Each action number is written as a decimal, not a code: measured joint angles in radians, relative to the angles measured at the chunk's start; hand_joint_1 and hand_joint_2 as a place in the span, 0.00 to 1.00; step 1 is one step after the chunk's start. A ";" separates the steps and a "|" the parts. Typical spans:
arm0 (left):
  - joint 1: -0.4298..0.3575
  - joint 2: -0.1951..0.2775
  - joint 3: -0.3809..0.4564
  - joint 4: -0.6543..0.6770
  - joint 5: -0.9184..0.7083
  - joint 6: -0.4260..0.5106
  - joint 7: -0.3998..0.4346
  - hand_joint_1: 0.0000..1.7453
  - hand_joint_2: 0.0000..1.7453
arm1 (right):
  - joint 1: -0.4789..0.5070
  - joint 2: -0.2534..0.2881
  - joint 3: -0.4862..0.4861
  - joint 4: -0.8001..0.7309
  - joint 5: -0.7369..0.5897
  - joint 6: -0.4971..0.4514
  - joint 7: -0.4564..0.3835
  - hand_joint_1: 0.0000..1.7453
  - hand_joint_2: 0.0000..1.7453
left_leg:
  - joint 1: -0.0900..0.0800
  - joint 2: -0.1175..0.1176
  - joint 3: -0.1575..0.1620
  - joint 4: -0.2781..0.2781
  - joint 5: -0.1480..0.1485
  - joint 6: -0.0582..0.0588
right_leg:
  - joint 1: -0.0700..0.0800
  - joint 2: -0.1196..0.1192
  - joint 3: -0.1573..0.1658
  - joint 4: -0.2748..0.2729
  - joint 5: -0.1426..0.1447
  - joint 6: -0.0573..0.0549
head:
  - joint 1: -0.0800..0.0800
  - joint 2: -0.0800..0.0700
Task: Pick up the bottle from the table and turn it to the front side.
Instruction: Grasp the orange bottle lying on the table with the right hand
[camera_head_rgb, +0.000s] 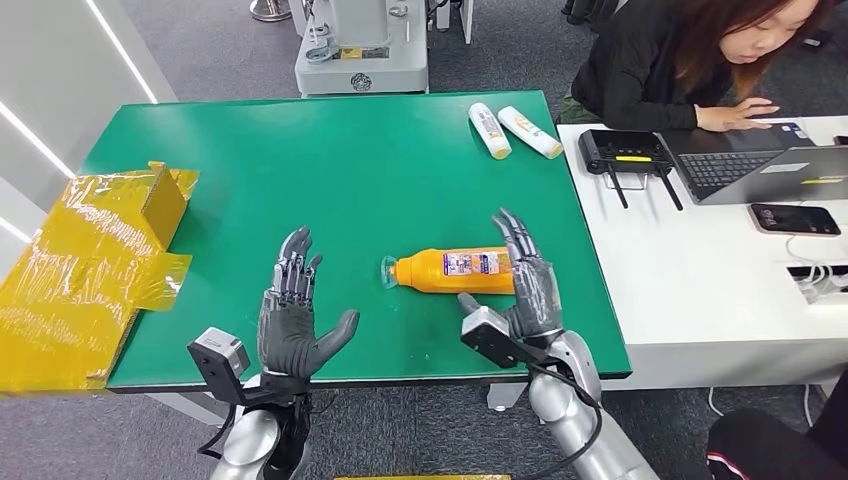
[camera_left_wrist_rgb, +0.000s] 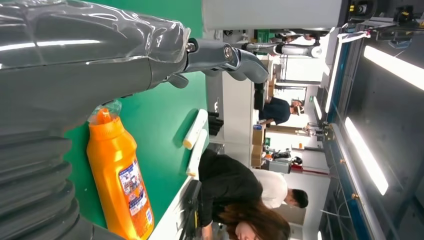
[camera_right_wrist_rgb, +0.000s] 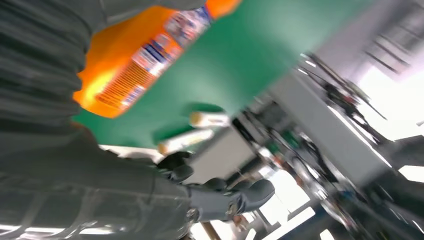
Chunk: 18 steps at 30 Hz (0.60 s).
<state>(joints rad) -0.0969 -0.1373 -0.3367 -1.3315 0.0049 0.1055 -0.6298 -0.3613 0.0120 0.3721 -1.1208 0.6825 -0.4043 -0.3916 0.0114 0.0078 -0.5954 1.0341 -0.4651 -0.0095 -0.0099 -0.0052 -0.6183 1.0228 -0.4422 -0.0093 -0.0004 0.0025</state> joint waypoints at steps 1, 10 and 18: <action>-0.004 0.000 -0.002 0.004 0.001 -0.003 -0.001 0.00 1.00 | -0.021 -0.002 0.013 0.026 0.021 0.019 0.027 0.00 1.00 | 0.000 0.000 0.000 0.000 0.000 0.000 | 0.000 0.000 0.000 0.000 0.000 0.000 | 0.000 0.000; -0.025 0.001 -0.013 0.035 0.011 -0.024 -0.002 0.00 1.00 | -0.203 -0.006 0.099 0.279 0.072 0.183 0.127 0.00 1.00 | 0.000 0.000 0.000 0.000 0.000 0.000 | 0.000 0.000 0.000 0.000 0.000 0.000 | 0.000 0.000; -0.036 0.002 -0.026 0.049 0.017 -0.048 0.013 0.00 1.00 | -0.375 -0.005 0.168 0.536 0.114 0.331 0.233 0.00 1.00 | 0.000 -0.001 0.000 0.000 0.000 -0.001 | 0.000 -0.001 0.000 0.000 0.000 0.000 | 0.000 0.000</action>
<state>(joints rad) -0.1329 -0.1356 -0.3625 -1.2829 0.0221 0.0573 -0.6164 -0.7363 0.0066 0.5398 -0.5844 0.7966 -0.0732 -0.1585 0.0112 0.0069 -0.5956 1.0344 -0.4646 -0.0101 -0.0099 -0.0058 -0.6185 1.0229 -0.4420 -0.0093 -0.0002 0.0024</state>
